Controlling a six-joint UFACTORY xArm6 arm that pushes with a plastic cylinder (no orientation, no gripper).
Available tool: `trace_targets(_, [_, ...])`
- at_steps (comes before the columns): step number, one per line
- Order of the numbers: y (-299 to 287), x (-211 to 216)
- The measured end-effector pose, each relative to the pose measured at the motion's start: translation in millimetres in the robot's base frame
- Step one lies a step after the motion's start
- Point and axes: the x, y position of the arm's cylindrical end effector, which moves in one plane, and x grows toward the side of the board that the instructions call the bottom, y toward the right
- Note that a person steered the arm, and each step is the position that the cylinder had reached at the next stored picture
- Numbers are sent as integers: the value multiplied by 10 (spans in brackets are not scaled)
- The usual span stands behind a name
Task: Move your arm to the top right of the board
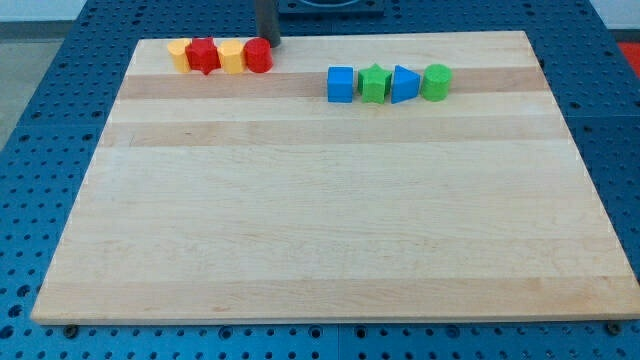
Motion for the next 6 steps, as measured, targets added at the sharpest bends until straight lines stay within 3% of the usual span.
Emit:
trace_targets(2, [1483, -8])
trace_targets(4, [2603, -8])
trace_targets(6, [3040, 487])
